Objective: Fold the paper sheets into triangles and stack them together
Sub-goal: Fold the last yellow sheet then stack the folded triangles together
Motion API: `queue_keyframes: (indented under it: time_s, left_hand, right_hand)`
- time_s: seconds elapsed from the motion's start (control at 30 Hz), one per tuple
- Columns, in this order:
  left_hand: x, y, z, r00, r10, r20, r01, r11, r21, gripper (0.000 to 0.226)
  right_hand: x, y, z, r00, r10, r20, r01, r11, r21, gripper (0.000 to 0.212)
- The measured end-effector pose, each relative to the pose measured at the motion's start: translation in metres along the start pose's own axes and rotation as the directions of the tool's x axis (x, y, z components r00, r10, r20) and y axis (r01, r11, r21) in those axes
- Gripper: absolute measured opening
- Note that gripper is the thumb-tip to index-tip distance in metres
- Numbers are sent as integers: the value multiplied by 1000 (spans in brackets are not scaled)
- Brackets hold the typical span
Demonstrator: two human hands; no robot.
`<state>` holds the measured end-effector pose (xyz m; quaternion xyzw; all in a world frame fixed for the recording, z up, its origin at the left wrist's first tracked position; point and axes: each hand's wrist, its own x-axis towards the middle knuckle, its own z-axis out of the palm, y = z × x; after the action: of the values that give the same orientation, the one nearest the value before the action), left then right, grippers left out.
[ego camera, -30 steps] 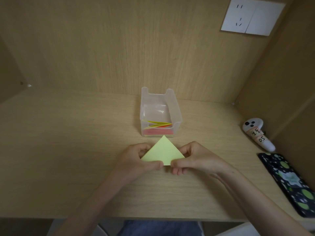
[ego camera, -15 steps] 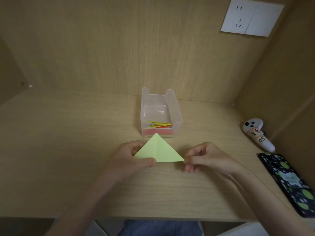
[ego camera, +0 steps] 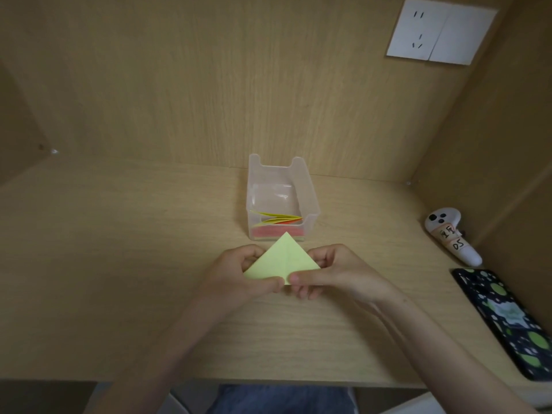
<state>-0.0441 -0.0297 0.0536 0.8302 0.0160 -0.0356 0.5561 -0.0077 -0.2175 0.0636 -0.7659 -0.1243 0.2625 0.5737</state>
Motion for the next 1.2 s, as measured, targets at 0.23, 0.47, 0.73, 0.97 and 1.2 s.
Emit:
queue_keyframes:
  time_s: [0.23, 0.47, 0.73, 0.97, 1.2]
  left_hand:
    - [1, -2, 0, 1000, 12, -19, -12, 1000, 10, 22]
    - [2, -6, -2, 1000, -18, -13, 18, 1000, 20, 23]
    - [4, -10, -10, 996, -77, -34, 76, 997, -11, 22]
    - [4, -13, -24, 993, -104, -49, 102, 993, -57, 20]
    - [4, -18, -29, 990, -137, -16, 135, 986, -100, 20]
  right_hand:
    - [-1, 4, 2, 998, 38, 41, -39, 999, 16, 12]
    - [-7, 4, -3, 1000, 26, 12, -26, 1000, -13, 4]
    - [-11, 3, -5, 1000, 16, -12, -16, 1000, -17, 5]
    - [-16, 5, -9, 999, 14, -45, -14, 1000, -7, 4]
    - [-17, 5, -6, 999, 12, -48, -12, 1000, 0, 4]
